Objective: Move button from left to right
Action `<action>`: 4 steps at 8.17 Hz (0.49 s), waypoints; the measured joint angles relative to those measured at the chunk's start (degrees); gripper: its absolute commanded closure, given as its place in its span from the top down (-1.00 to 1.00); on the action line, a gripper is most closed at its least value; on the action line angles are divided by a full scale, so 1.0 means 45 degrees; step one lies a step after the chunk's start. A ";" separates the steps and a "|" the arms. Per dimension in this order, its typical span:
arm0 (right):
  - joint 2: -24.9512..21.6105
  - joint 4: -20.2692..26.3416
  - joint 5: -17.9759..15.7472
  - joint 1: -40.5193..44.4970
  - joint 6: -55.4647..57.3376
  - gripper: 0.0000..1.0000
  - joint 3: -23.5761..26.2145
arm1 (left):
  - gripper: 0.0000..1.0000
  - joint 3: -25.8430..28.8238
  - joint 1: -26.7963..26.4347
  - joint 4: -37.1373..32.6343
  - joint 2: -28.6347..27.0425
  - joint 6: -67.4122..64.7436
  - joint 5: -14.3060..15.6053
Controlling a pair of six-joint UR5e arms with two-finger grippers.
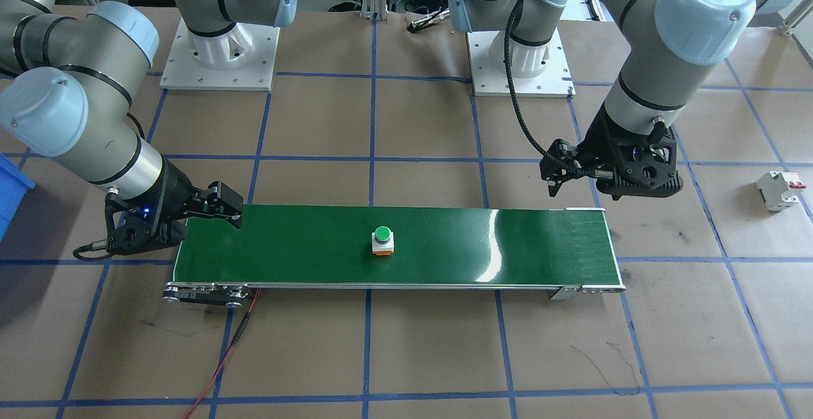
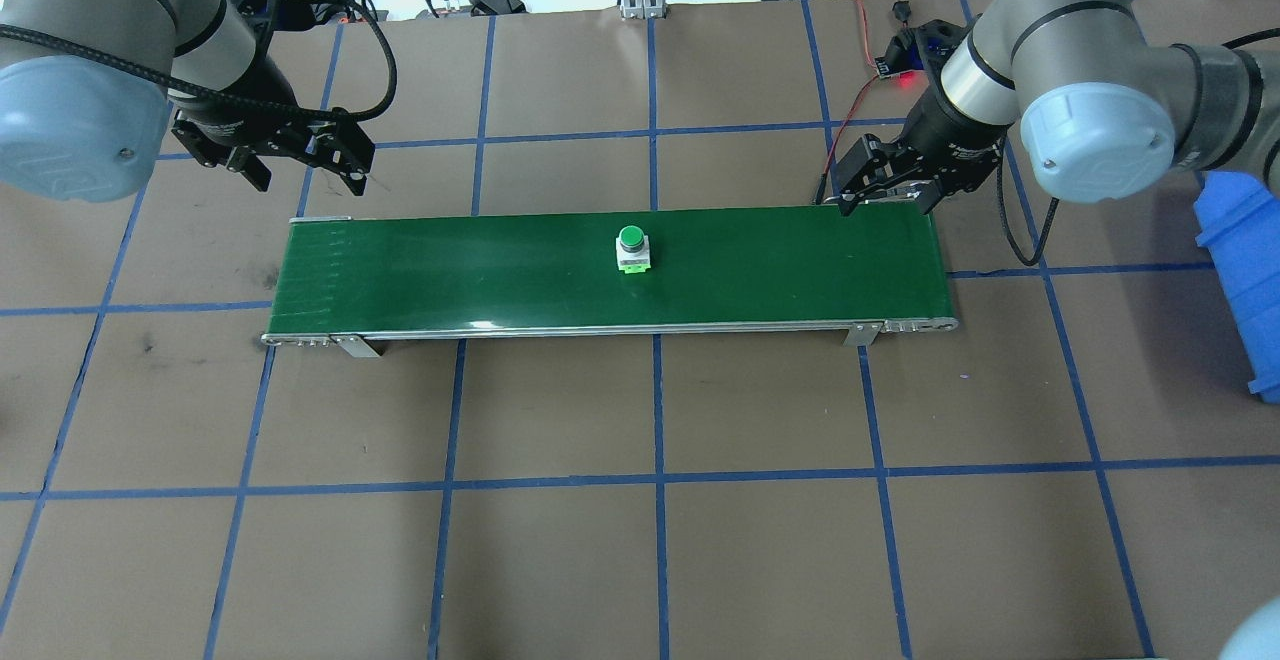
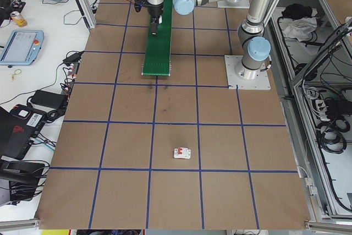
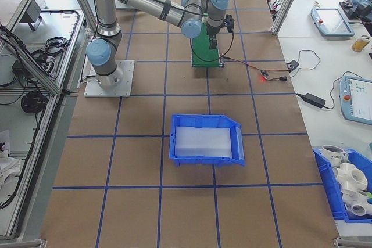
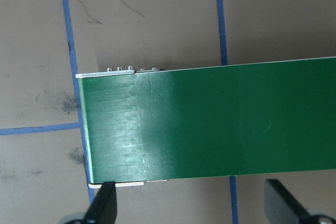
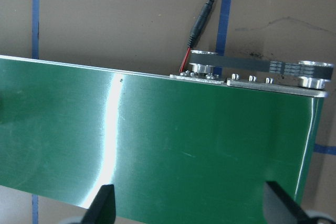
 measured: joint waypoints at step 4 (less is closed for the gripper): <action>-0.0045 0.0012 0.0024 0.0049 0.0556 0.99 0.0023 | 1.00 0.0000 0.0000 -0.0001 0.0000 0.0014 0.0000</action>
